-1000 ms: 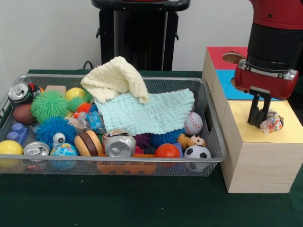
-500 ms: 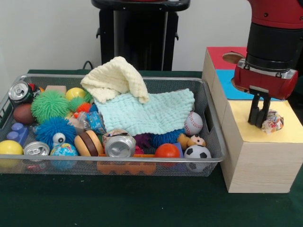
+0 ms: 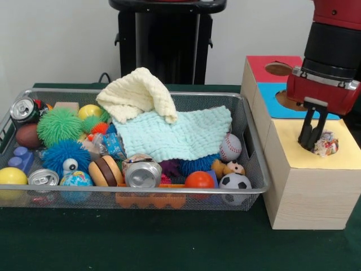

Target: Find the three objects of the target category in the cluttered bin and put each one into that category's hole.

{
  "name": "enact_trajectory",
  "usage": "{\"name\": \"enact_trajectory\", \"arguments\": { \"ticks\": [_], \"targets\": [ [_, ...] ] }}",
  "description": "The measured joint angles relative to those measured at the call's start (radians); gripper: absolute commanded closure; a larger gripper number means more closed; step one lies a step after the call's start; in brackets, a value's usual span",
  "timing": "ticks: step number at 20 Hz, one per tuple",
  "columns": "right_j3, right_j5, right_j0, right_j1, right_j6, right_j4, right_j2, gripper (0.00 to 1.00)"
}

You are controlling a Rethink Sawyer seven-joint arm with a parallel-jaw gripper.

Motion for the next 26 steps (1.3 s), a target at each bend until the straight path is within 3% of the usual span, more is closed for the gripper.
{"name": "enact_trajectory", "arguments": {
  "ticks": [10, 23, 26],
  "targets": [
    [0.035, 0.064, 0.018, -0.037, 0.0, -0.003, -0.002, 1.0],
    [0.065, 0.359, -0.015, -0.188, 0.0, -0.008, -0.008, 1.0],
    [0.065, 0.376, -0.026, -0.211, 0.0, -0.01, -0.009, 1.0]
  ]
}}
